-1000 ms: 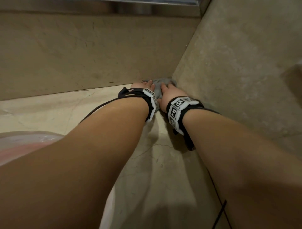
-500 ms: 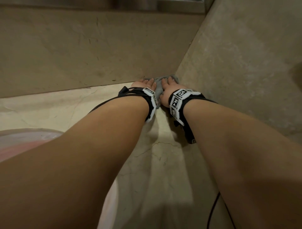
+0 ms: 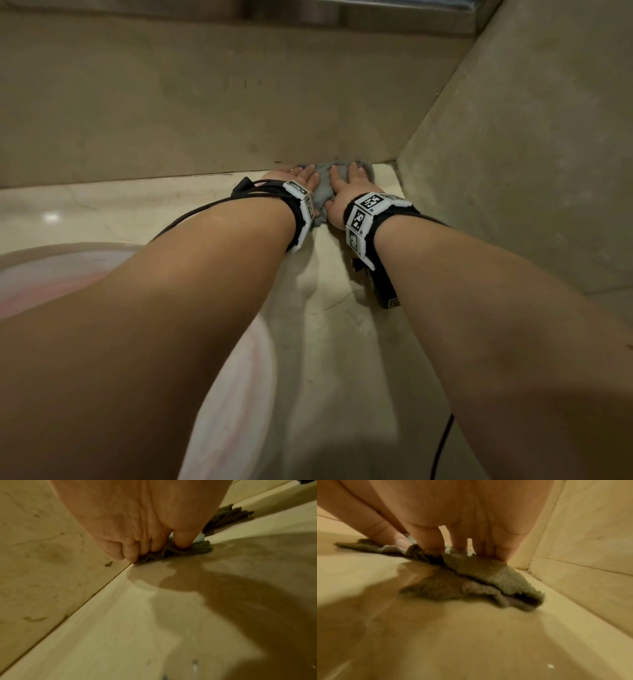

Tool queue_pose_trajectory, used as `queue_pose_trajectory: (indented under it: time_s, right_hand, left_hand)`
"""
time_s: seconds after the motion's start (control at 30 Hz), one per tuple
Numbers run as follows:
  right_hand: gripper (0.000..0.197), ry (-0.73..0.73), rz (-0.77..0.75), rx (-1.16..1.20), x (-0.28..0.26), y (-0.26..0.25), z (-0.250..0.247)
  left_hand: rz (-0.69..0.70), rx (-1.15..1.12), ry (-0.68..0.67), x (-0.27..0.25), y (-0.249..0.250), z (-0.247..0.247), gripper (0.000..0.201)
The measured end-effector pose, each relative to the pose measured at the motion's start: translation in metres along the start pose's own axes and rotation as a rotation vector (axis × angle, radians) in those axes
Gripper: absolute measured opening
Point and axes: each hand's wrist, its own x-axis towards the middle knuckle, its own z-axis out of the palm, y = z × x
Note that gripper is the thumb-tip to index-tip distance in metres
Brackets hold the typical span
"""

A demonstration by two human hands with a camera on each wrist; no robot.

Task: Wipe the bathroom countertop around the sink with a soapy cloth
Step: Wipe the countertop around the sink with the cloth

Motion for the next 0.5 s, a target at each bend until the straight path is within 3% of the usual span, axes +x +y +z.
queue_pose_trajectory:
  time_s: [0.3, 0.5]
  right_hand:
    - [0.080, -0.009, -0.029, -0.025, -0.010, -0.045, 0.002]
    - [0.082, -0.021, -0.073, -0.025, -0.010, -0.076, 0.008]
  left_hand:
    - [-0.065, 0.017, -0.045, -0.022, -0.035, 0.020, 0.072]
    - [-0.144, 0.023, -0.080, -0.038, -0.059, 0.031, 0.085]
